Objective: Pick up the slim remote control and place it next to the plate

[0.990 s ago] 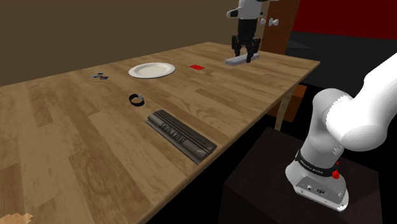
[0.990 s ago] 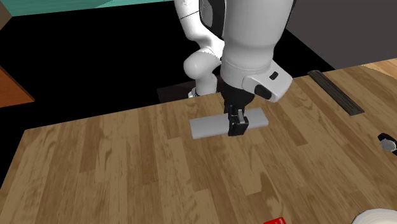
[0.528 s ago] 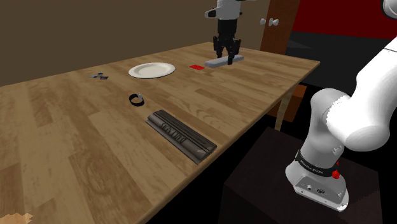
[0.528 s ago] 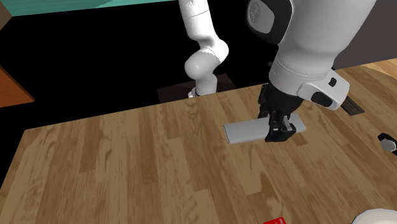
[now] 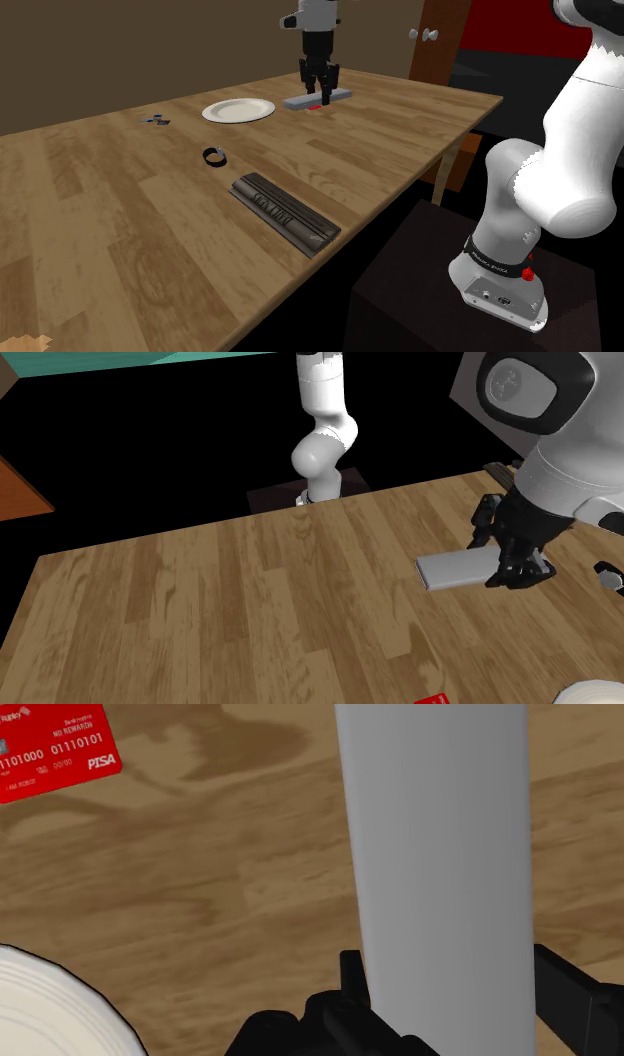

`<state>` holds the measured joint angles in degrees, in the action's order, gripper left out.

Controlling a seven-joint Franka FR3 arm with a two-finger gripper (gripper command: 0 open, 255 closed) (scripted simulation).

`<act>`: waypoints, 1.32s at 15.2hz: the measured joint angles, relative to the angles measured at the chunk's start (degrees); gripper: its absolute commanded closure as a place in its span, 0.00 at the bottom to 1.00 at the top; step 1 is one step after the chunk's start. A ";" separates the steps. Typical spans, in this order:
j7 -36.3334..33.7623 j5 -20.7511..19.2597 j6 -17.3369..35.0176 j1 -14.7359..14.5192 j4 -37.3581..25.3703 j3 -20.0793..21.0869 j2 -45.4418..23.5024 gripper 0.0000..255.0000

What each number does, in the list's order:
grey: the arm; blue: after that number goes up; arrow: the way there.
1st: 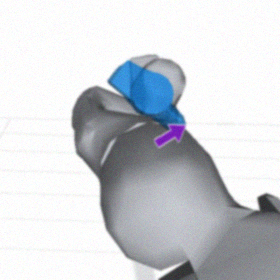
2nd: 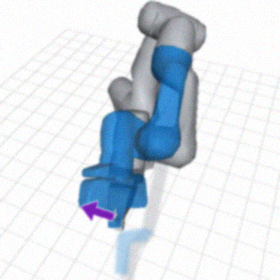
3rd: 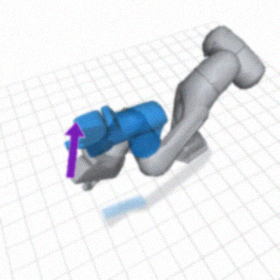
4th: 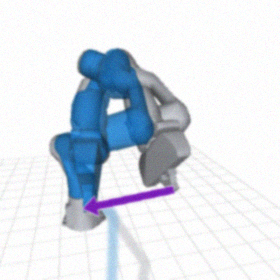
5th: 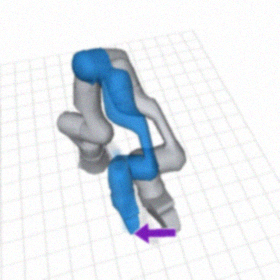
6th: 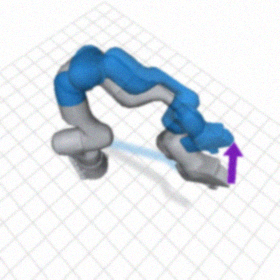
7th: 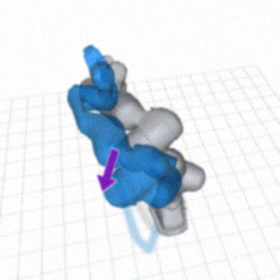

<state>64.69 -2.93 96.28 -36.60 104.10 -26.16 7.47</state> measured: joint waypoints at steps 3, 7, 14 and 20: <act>-1.31 2.25 -0.56 -1.03 -4.99 0.72 -4.94 1.00; -2.92 5.46 -2.21 -1.93 -13.47 1.66 -12.43 1.00; -5.63 11.52 -8.16 -1.09 -34.86 3.48 -28.91 1.00; -6.45 12.47 -6.88 -1.21 -36.54 4.05 -32.01 1.00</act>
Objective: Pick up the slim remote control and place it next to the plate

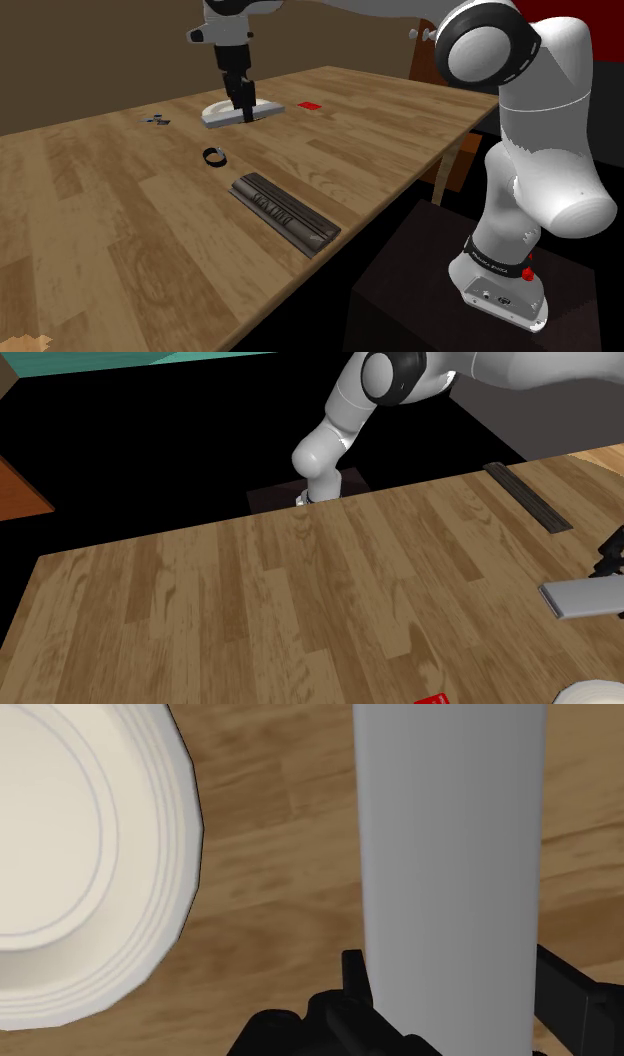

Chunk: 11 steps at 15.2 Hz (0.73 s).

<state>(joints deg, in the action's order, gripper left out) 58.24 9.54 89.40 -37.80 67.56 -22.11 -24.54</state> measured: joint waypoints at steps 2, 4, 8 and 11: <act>-0.06 -0.09 1.66 -0.32 1.89 0.04 0.25 1.00; -0.05 -0.25 3.48 -0.67 4.20 0.05 0.74 1.00; 0.09 -0.48 6.94 -1.17 8.46 0.05 1.54 1.00; 0.06 -0.50 8.82 -1.39 10.33 0.07 1.65 1.00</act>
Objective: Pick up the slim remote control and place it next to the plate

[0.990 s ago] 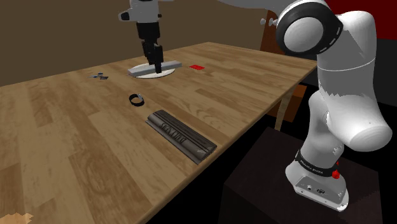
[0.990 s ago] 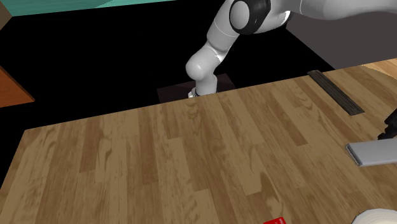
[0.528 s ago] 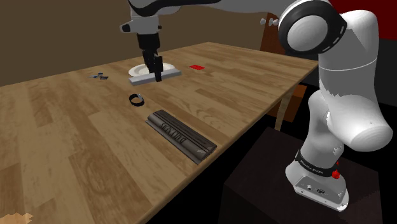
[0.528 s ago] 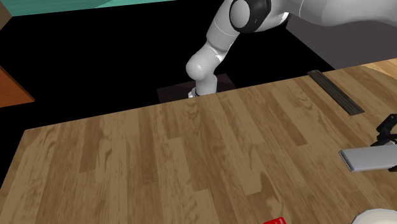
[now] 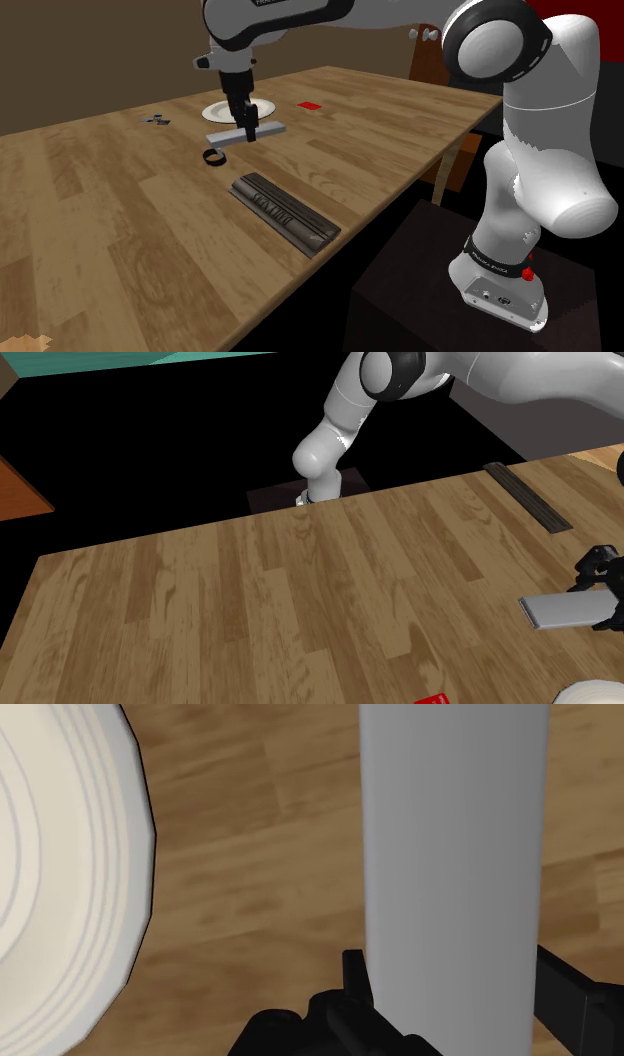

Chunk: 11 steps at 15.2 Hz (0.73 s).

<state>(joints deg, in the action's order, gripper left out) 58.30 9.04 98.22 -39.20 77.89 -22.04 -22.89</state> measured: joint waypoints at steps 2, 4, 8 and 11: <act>0.08 0.02 0.31 0.03 0.27 -0.02 -0.02 1.00; 0.10 0.02 0.39 0.04 0.36 -0.03 -0.01 1.00; 0.12 0.06 0.37 0.02 0.30 0.01 -0.12 0.00; 0.12 0.08 0.35 0.02 0.27 0.03 -0.15 0.00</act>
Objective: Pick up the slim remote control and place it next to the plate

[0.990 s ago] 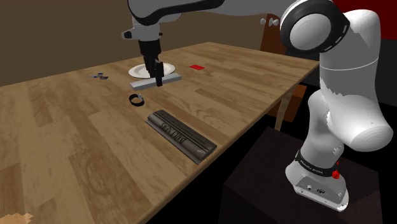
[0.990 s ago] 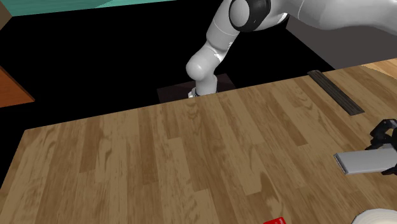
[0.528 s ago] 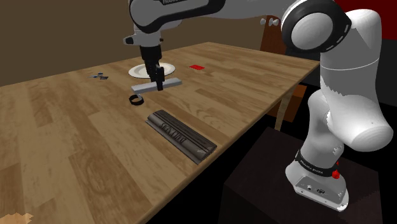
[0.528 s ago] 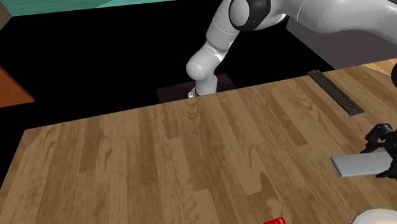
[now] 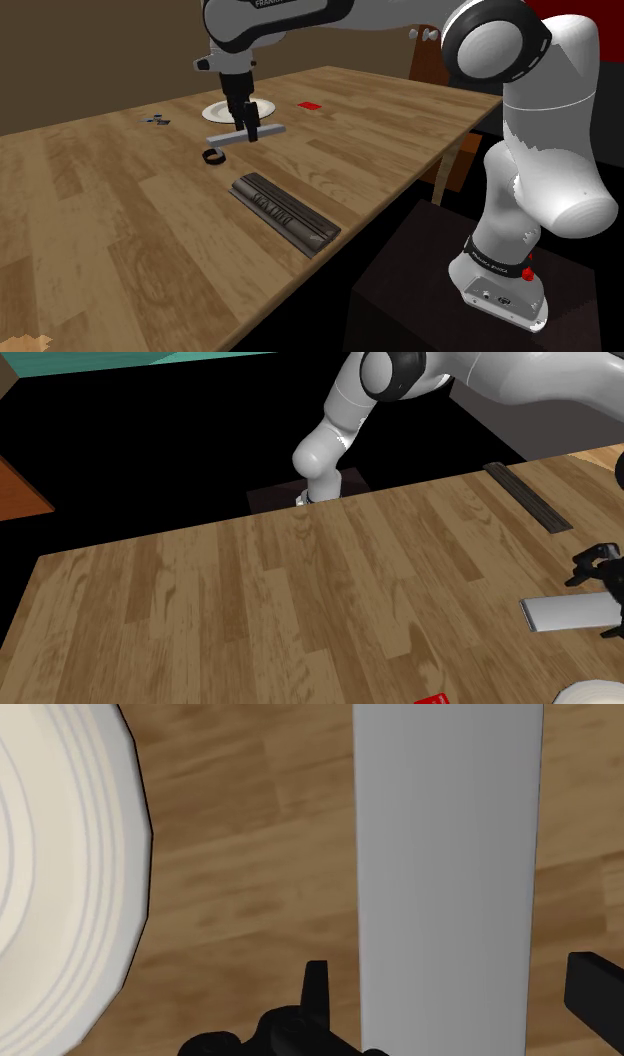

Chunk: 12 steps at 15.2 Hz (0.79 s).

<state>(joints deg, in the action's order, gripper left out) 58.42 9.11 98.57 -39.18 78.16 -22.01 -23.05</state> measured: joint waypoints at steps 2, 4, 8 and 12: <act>-0.12 -0.06 -0.81 0.00 -0.72 -0.01 0.11 0.00; 0.18 0.13 -3.96 0.71 -4.46 -0.15 -0.44 0.00; -0.16 0.35 -7.77 1.14 -9.05 -0.11 -1.24 0.00; -0.16 0.40 -8.05 1.21 -9.44 -0.10 -1.38 0.00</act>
